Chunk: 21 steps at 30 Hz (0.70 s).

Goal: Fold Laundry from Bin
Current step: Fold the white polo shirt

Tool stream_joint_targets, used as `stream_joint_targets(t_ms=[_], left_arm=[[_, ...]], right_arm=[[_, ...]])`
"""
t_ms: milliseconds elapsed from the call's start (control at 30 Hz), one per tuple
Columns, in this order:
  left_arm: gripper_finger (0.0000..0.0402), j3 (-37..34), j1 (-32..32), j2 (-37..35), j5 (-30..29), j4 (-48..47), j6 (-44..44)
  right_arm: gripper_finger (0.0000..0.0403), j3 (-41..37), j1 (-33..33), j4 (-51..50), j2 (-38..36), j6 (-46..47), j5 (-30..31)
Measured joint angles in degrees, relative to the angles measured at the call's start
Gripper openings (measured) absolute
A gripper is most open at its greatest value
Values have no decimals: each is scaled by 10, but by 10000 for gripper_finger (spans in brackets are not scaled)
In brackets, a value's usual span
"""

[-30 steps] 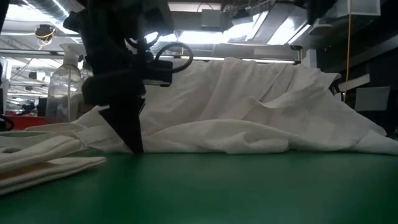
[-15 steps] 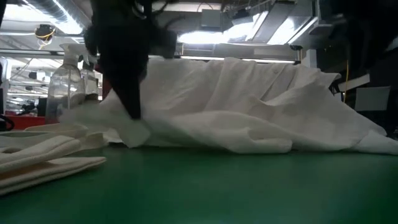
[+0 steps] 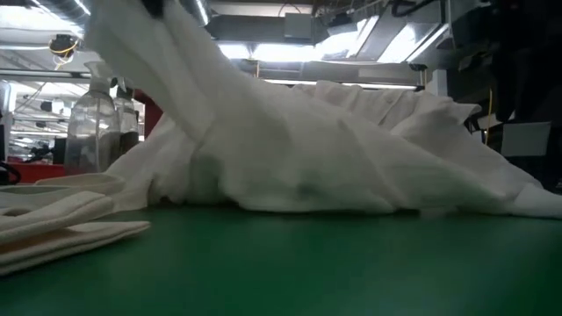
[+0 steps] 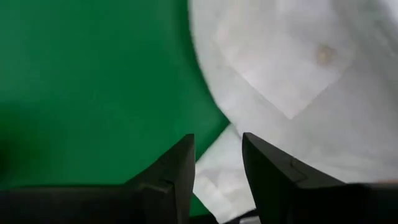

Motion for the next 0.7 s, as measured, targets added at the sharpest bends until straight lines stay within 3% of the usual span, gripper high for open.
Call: stream_joint_targets(t_ms=[233,500,700], left_arm=[[0,41,-34,-34,-31,-74,-94],[0,37,-63,-36,-10,-119,-166],[3,37,-76,-21,-82,-110,-207]], right_arm=[[133,0,0,29,0,-17,-35],[133,0,0,35,0,-43,-70],[134,0,0,51,0,-50,-13]])
